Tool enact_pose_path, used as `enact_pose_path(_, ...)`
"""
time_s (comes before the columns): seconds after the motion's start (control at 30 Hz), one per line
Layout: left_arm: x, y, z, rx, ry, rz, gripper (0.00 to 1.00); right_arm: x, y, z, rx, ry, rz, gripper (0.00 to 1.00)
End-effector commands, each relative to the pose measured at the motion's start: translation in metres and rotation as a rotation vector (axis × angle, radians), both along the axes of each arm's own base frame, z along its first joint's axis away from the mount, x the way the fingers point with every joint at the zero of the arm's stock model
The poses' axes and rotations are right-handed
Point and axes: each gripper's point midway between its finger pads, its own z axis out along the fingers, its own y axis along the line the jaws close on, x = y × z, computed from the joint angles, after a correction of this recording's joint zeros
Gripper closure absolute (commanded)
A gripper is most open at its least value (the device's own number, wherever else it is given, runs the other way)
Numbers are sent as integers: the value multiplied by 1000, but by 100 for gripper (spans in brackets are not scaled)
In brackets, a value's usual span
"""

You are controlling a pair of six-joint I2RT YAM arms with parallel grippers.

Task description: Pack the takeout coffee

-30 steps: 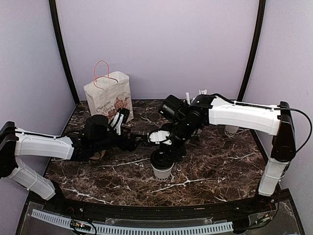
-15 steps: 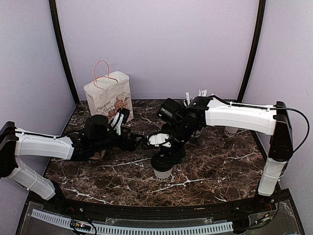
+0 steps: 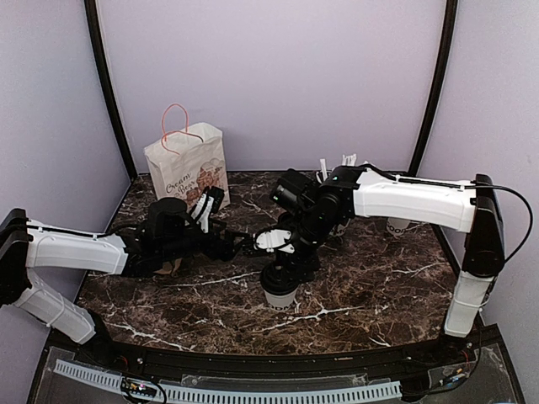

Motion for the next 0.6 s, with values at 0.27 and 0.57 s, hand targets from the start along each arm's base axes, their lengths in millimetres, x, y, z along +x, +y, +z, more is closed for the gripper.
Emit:
enact_pose_path(0.27,-12,-6,11,-39,58,-61,10,-7,-13,88,143,-52,2,13)
enact_pose_path(0.57,-33,-16,10,-100,205,-138,14,11,-44,59,203,38,-193,17)
